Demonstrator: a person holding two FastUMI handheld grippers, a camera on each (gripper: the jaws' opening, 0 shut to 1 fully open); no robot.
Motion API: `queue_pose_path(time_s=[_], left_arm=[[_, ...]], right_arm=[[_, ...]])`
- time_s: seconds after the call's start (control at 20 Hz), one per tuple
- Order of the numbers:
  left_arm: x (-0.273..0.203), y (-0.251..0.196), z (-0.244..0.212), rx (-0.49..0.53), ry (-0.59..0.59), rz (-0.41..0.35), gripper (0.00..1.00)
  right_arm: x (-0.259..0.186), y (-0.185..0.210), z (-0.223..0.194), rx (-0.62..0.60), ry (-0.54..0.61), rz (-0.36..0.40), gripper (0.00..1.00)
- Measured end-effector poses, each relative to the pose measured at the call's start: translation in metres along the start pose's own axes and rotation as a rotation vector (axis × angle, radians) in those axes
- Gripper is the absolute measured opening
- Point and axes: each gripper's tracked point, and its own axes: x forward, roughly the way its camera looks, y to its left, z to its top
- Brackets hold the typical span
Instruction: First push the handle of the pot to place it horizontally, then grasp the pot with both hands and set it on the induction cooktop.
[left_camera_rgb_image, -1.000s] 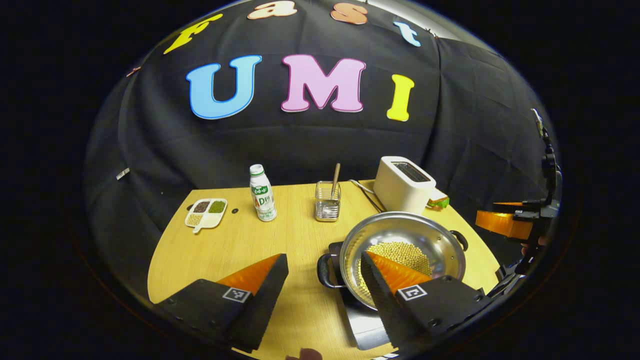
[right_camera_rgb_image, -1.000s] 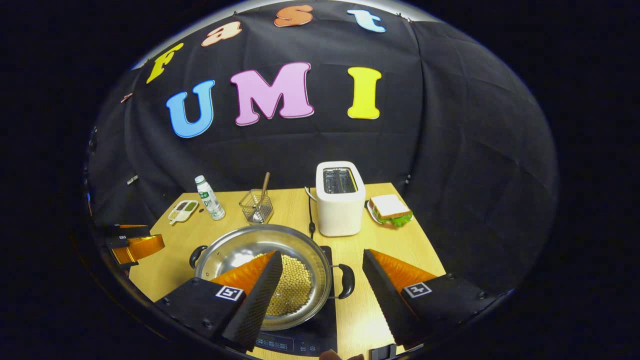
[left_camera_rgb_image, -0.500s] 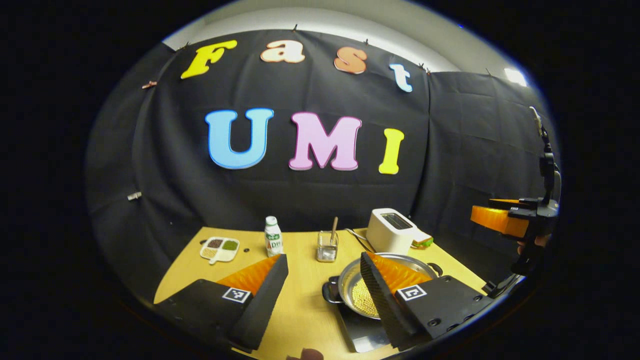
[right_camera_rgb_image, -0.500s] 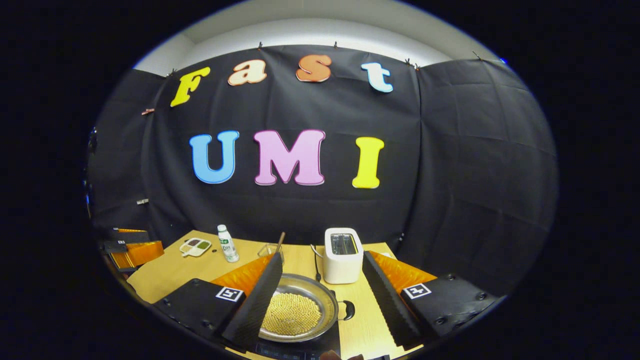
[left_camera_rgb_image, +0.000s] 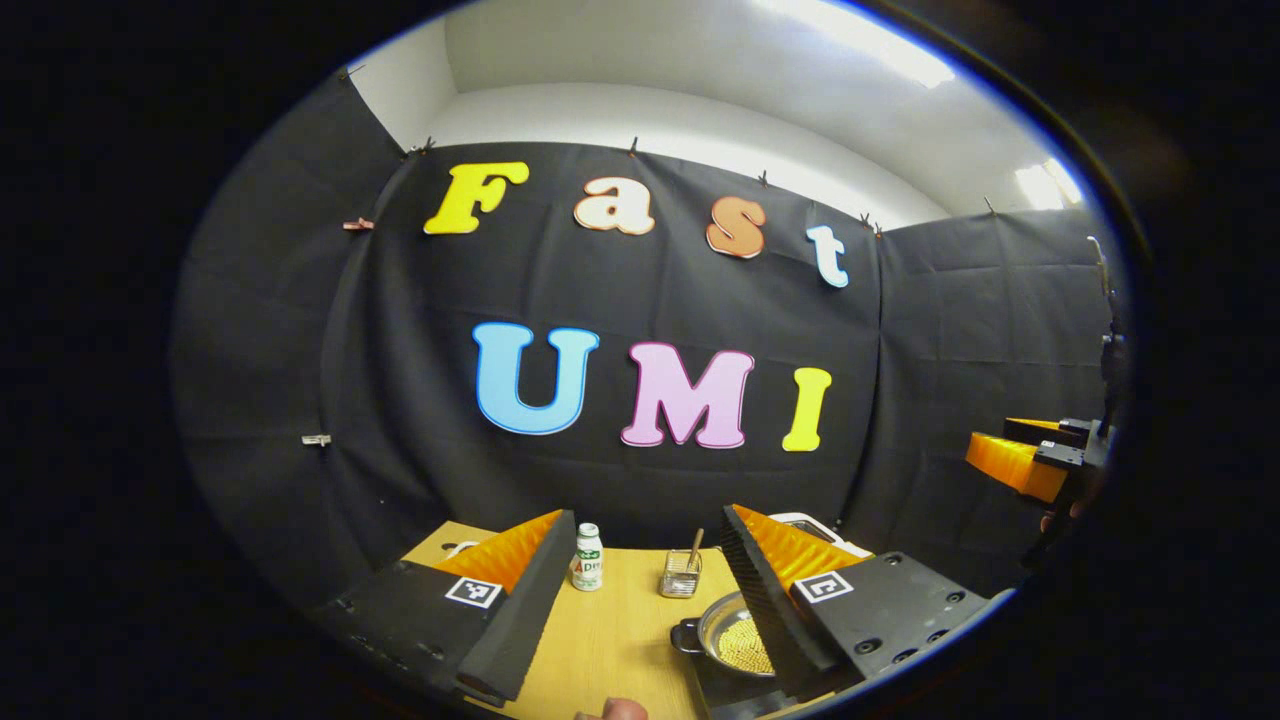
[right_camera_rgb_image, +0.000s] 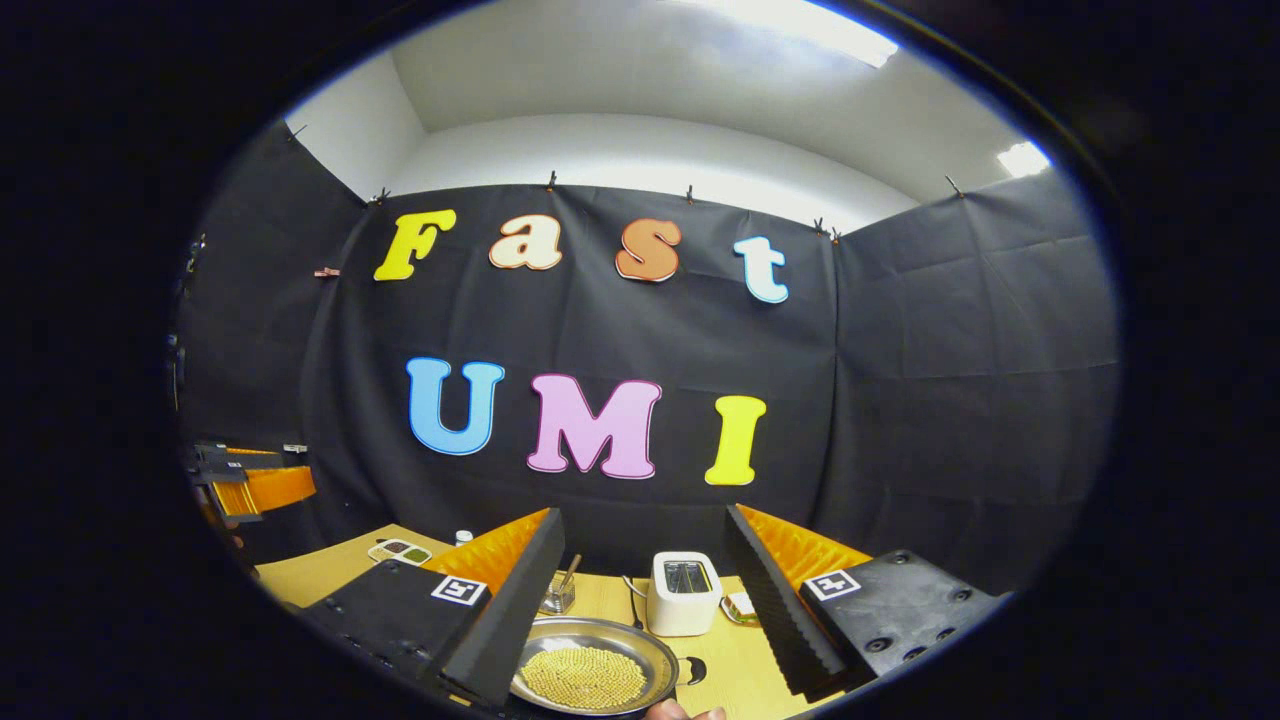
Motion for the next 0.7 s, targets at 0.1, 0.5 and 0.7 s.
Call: queue_pose_path(time_s=[0.1, 0.5, 0.7], left_arm=[[-0.011, 0.013, 0.021, 0.005, -0.067, 0.046, 0.96], [-0.042, 0.024, 0.023, -0.011, -0.065, 0.068, 0.94], [-0.042, 0.024, 0.017, -0.01, -0.045, 0.07, 0.95]], right_arm=[[-0.008, 0.001, 0.007, 0.031, -0.005, -0.008, 0.98], [-0.019, -0.006, 0.016, 0.035, -0.028, -0.048, 0.97], [-0.021, -0.004, 0.013, 0.045, -0.01, -0.051, 0.98]])
